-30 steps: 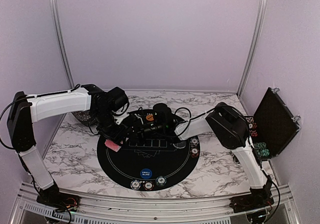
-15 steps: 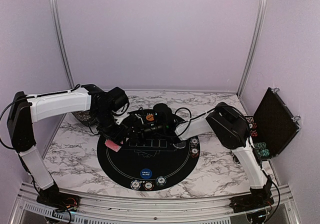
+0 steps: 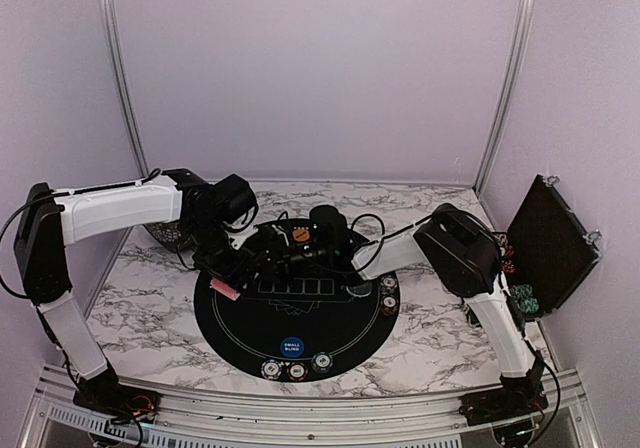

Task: Distribute texas hold em gaming equipment
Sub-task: Pass from the right arm to the left

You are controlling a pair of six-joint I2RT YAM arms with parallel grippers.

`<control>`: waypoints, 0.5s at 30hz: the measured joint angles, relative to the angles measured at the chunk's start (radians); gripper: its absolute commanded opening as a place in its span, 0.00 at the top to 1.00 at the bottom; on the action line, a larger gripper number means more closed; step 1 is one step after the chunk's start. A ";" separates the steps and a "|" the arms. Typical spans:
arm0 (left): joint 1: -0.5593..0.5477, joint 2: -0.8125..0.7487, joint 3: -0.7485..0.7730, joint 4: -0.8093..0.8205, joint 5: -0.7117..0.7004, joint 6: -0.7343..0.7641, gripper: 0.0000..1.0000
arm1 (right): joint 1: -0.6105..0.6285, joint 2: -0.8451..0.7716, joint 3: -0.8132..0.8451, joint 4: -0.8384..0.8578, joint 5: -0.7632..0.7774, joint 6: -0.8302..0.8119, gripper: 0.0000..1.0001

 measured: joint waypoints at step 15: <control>0.000 0.000 -0.001 0.002 0.008 0.011 0.40 | -0.002 -0.002 0.000 -0.006 0.002 -0.006 0.96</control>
